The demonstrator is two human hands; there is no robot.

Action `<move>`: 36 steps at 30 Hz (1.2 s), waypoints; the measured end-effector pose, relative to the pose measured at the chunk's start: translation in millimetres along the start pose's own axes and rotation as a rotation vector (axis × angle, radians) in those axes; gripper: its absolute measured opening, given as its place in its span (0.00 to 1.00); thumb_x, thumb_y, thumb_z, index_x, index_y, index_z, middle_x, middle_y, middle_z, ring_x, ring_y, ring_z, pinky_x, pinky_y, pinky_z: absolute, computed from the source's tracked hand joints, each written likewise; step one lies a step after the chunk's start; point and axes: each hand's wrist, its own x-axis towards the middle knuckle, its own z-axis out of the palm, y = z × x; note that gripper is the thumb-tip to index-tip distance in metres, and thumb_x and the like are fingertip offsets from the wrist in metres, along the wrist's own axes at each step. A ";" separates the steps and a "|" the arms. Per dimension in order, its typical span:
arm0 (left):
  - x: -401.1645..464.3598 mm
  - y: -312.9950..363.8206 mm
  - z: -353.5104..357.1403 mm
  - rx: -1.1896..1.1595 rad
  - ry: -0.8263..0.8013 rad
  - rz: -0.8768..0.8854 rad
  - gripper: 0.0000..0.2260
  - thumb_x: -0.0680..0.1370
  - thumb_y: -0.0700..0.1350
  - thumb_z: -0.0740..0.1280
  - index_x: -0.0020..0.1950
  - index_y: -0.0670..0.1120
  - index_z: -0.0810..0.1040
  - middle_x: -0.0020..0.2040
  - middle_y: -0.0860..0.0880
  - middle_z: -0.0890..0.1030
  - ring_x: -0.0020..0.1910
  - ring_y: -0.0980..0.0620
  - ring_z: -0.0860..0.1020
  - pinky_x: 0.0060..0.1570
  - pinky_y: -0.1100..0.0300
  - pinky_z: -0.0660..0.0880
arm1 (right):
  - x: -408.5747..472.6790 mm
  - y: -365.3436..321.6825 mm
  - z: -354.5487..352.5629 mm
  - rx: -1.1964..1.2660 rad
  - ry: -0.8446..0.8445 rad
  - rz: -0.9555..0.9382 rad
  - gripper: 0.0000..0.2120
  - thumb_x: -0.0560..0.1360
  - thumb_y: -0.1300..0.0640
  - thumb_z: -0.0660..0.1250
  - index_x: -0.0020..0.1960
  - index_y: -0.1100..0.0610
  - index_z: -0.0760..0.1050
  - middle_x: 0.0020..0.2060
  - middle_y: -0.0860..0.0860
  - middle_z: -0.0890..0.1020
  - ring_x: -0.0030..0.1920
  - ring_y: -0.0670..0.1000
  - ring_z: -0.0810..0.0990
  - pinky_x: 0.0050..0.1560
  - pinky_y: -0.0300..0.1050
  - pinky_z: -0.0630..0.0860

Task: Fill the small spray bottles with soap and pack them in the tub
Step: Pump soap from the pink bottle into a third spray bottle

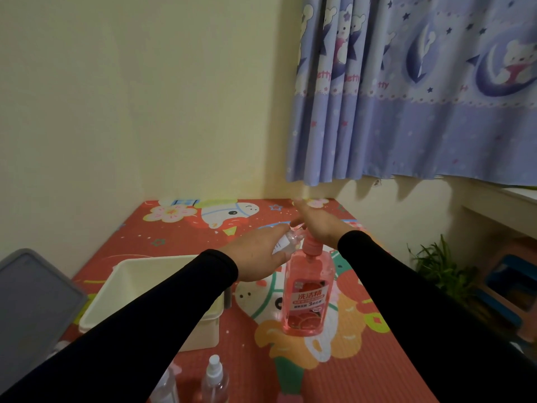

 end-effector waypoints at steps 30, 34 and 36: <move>-2.2 3.9 -7.2 -0.157 0.054 -0.049 0.17 0.80 0.56 0.62 0.67 0.54 0.66 0.57 0.51 0.75 0.50 0.50 0.76 0.46 0.57 0.73 | -19.0 -16.3 -13.1 0.037 0.117 -0.072 0.36 0.80 0.35 0.43 0.62 0.59 0.78 0.60 0.55 0.79 0.63 0.55 0.75 0.69 0.54 0.66; -4.5 3.6 -7.3 -0.179 0.066 -0.077 0.15 0.79 0.58 0.62 0.62 0.54 0.68 0.54 0.50 0.77 0.50 0.47 0.77 0.50 0.53 0.74 | -24.2 -17.7 -15.1 -0.062 0.201 -0.132 0.37 0.81 0.38 0.41 0.59 0.63 0.78 0.57 0.60 0.80 0.60 0.58 0.76 0.65 0.55 0.68; -5.2 2.9 -8.0 -0.189 0.070 -0.085 0.14 0.78 0.58 0.63 0.60 0.54 0.68 0.53 0.50 0.78 0.49 0.47 0.78 0.48 0.51 0.76 | -23.3 -16.5 -14.0 -0.058 0.265 -0.162 0.36 0.81 0.38 0.42 0.55 0.64 0.79 0.54 0.59 0.81 0.57 0.59 0.77 0.61 0.53 0.70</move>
